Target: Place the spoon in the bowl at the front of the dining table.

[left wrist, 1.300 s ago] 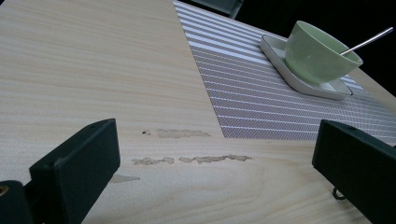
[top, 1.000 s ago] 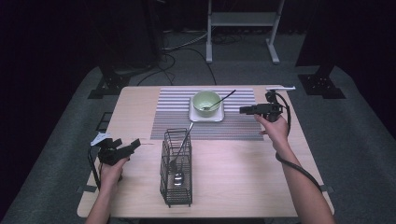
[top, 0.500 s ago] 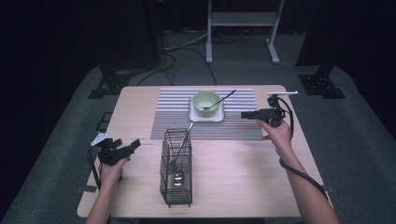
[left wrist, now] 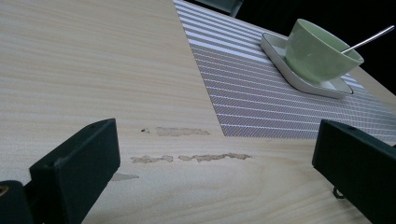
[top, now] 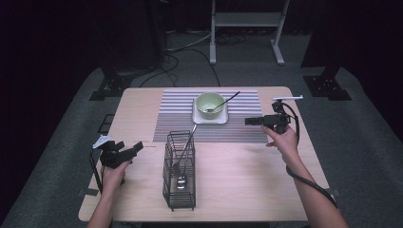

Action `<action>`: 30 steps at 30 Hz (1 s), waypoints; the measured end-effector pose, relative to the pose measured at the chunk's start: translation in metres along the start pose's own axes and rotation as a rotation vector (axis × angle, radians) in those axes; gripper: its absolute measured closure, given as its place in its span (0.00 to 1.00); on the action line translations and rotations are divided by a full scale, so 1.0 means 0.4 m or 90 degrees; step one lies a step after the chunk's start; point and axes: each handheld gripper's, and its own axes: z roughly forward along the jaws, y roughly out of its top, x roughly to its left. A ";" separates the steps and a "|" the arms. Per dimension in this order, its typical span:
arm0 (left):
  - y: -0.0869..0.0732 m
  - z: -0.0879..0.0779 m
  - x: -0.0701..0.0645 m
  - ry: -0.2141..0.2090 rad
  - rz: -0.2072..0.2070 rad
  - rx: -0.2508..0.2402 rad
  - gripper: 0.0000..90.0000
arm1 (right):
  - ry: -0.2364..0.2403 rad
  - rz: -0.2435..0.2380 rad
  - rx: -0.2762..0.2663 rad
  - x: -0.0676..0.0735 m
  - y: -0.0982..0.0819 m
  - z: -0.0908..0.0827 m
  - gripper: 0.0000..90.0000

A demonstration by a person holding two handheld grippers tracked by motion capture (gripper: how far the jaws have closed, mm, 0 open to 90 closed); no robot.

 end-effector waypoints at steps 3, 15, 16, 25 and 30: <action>0.000 0.000 0.000 0.001 0.000 0.000 0.00 | 0.003 0.000 0.002 0.003 -0.006 -0.001 0.42; 0.001 -0.002 0.000 0.002 0.000 0.000 0.00 | 0.011 -0.007 0.007 0.012 -0.028 0.000 0.42; 0.001 -0.001 0.000 0.002 0.000 0.000 0.00 | 0.013 -0.005 0.006 0.012 -0.031 0.000 0.42; 0.001 -0.001 0.000 0.002 0.001 0.001 0.00 | 0.025 0.001 0.009 0.009 -0.050 0.004 0.41; 0.000 -0.001 0.000 0.002 -0.001 0.000 0.00 | 0.027 -0.005 0.008 0.015 -0.058 0.004 0.41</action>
